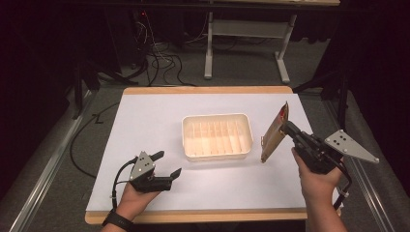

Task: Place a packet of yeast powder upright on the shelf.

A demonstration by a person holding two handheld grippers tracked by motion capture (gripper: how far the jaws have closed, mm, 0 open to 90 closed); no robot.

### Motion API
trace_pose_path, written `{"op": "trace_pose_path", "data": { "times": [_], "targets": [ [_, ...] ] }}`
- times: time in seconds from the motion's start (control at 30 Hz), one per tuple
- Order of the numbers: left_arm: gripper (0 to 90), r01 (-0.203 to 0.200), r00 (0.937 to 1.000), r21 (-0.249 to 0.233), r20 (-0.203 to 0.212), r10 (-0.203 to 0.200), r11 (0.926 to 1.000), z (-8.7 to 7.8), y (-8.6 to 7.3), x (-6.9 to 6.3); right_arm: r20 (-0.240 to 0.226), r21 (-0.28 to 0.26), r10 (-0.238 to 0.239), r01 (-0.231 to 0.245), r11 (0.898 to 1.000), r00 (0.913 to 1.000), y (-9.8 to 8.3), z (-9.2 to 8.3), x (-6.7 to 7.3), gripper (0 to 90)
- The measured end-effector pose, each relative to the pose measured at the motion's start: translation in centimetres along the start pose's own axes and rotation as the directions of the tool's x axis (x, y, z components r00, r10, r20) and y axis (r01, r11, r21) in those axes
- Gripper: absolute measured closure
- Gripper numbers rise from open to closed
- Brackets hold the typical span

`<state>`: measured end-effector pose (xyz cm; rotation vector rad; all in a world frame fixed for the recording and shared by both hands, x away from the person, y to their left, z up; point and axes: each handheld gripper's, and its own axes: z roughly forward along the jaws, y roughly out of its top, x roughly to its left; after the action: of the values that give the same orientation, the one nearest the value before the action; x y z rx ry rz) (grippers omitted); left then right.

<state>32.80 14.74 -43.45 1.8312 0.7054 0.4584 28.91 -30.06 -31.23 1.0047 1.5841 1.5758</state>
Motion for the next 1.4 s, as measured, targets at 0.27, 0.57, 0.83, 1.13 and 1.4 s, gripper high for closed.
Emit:
{"op": "trace_pose_path", "data": {
  "times": [0.27,0.57,0.83,1.13,1.4],
  "targets": [
    [15.6,-0.002,1.0000,-0.001,0.001,0.002,1.0000,0.0,0.0,-0.1,-0.030,-0.025,-0.004,0.003,1.000,0.9995,1.2,1.1,1.1,90.0],
    [15.6,0.001,1.0000,-0.002,0.001,-0.001,1.0000,-0.1,0.0,0.0,-0.083,-0.044,-0.019,0.015,0.999,0.9964,2.5,3.0,2.9,90.0],
    [15.6,0.000,1.0000,-0.007,0.001,0.000,1.0000,-0.3,0.0,0.0,-0.124,-0.034,-0.017,0.013,0.999,0.9921,2.6,4.8,4.5,90.0],
    [15.6,-0.001,1.0000,-0.012,-0.001,0.001,0.9999,-0.5,0.0,0.0,-0.165,-0.014,-0.020,0.017,1.000,0.9860,2.2,6.6,6.0,90.0],
    [15.6,-0.002,1.0000,-0.011,-0.004,0.002,0.9999,-0.7,-0.1,0.0,-0.192,-0.002,-0.017,0.017,1.000,0.9812,1.8,8.1,6.9,90.0]
  ]
}}
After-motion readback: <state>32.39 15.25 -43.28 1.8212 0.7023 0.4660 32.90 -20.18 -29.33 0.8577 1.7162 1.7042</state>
